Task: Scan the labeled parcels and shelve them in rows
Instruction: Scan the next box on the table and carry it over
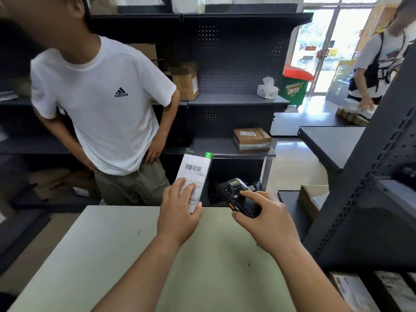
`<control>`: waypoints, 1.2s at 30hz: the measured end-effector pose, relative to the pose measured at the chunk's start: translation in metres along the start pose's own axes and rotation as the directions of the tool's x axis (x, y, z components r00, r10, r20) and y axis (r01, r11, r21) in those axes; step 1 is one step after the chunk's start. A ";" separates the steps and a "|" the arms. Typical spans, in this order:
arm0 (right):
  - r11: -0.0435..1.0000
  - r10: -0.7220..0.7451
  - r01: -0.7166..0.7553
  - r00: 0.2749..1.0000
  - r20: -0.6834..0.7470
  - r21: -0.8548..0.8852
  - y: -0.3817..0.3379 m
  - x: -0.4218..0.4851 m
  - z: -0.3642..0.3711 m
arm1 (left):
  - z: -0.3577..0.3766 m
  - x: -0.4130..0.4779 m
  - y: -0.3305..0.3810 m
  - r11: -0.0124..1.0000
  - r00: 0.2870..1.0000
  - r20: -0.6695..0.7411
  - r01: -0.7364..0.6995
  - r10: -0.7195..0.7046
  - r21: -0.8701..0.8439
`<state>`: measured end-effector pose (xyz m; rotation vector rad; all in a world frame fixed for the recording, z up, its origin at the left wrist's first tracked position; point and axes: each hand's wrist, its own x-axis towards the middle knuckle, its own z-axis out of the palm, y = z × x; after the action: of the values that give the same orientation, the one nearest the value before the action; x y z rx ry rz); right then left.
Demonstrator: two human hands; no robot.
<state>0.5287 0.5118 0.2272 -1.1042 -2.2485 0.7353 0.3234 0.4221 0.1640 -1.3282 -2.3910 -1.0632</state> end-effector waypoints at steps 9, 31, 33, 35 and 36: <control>0.994 0.097 -0.113 0.867 -0.488 -0.004 -0.010 -0.149 -0.064 | -0.053 -0.048 0.095 0.863 0.930 0.016 -0.334 0.367 -0.378; 0.757 0.287 -0.637 0.124 -0.950 0.145 0.173 -0.576 -0.355 | 0.005 -0.399 0.601 0.114 0.359 -0.079 -0.487 0.930 -0.866; 0.729 0.312 -0.664 0.106 -0.944 0.166 0.208 -0.585 -0.380 | 0.029 -0.414 0.634 0.126 0.347 -0.053 -0.473 0.936 -0.872; 0.710 0.338 -0.679 0.097 -0.936 0.186 0.251 -0.588 -0.406 | 0.065 -0.426 0.669 0.132 0.346 -0.041 -0.462 0.937 -0.877; 0.704 0.351 -0.682 0.092 -0.932 0.198 0.275 -0.587 -0.420 | 0.085 -0.430 0.687 0.139 0.351 -0.032 -0.451 0.936 -0.882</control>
<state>1.2631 0.2720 0.2186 -1.8915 -0.8335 -0.1528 1.1363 0.4281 0.2284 -3.0509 -0.7736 -1.4976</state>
